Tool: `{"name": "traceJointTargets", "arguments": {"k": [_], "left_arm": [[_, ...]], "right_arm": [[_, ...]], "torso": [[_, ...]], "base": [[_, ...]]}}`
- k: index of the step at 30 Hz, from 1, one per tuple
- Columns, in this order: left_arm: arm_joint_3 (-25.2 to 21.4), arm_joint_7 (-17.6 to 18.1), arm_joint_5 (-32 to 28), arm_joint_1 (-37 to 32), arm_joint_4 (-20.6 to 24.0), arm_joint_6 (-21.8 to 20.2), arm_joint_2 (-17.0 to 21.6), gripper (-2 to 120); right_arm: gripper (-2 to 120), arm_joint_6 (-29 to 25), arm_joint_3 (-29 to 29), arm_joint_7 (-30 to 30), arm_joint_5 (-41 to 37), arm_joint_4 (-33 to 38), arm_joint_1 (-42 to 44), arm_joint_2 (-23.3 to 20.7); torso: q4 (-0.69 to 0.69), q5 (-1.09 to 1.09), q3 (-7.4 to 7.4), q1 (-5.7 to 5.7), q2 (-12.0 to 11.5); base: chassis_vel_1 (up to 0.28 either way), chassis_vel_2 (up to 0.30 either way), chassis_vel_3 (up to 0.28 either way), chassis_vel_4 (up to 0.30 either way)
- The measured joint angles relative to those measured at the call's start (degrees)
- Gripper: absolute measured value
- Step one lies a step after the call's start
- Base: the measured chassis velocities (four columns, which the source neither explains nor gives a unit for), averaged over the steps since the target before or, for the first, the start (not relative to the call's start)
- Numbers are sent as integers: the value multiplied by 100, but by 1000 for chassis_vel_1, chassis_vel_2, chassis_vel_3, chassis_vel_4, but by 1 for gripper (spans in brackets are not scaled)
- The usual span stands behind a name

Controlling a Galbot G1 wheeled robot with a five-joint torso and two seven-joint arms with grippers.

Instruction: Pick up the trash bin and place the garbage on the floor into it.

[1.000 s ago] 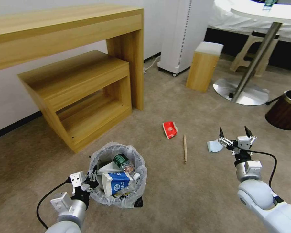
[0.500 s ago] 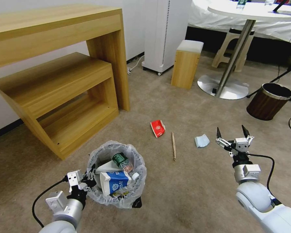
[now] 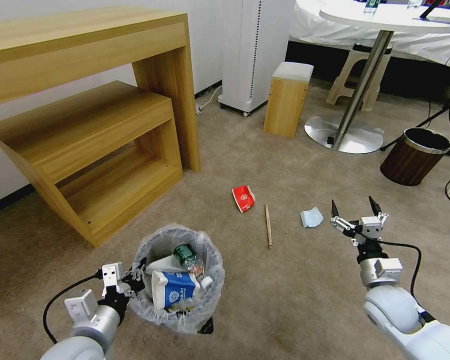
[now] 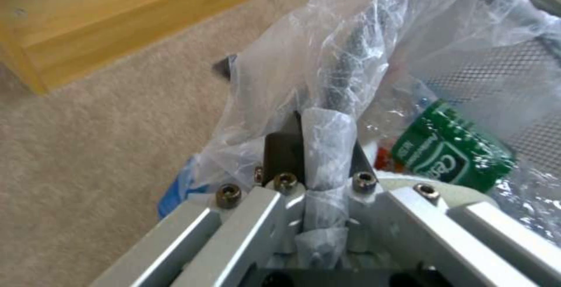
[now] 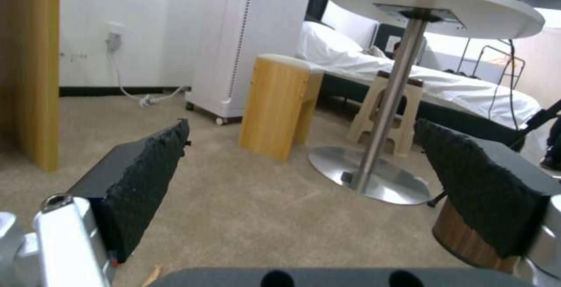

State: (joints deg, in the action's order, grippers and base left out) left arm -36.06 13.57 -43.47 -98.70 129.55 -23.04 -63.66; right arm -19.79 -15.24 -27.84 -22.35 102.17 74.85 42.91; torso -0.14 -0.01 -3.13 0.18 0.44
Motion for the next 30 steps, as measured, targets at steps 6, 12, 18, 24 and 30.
{"name": "traceJointTargets", "arguments": {"k": [6,12,18,24,30], "left_arm": [[-198,150,-448,22,56,-150,457,1],[-172,205,-567,112,-20,-170,564,1],[-134,198,-558,125,-84,-164,554,1],[-50,172,-510,179,-114,-142,470,1],[-35,135,-443,178,-142,-123,419,1]], "right_arm": [[99,-3,5,65,64,6,29,-18],[100,-135,59,83,241,-117,-77,33],[100,-177,74,85,331,-176,-97,75],[98,-183,-73,225,323,-177,-49,93],[100,-211,-136,273,323,-227,-38,90]], "torso": [[-1,2,0,0,0],[0,1,0,0,0],[0,1,0,0,0],[-1,1,0,0,0],[0,1,0,0,0]], "base": [[0,0,0,0],[0,0,0,0],[0,0,0,0],[0,0,0,0],[0,0,0,0]]}}
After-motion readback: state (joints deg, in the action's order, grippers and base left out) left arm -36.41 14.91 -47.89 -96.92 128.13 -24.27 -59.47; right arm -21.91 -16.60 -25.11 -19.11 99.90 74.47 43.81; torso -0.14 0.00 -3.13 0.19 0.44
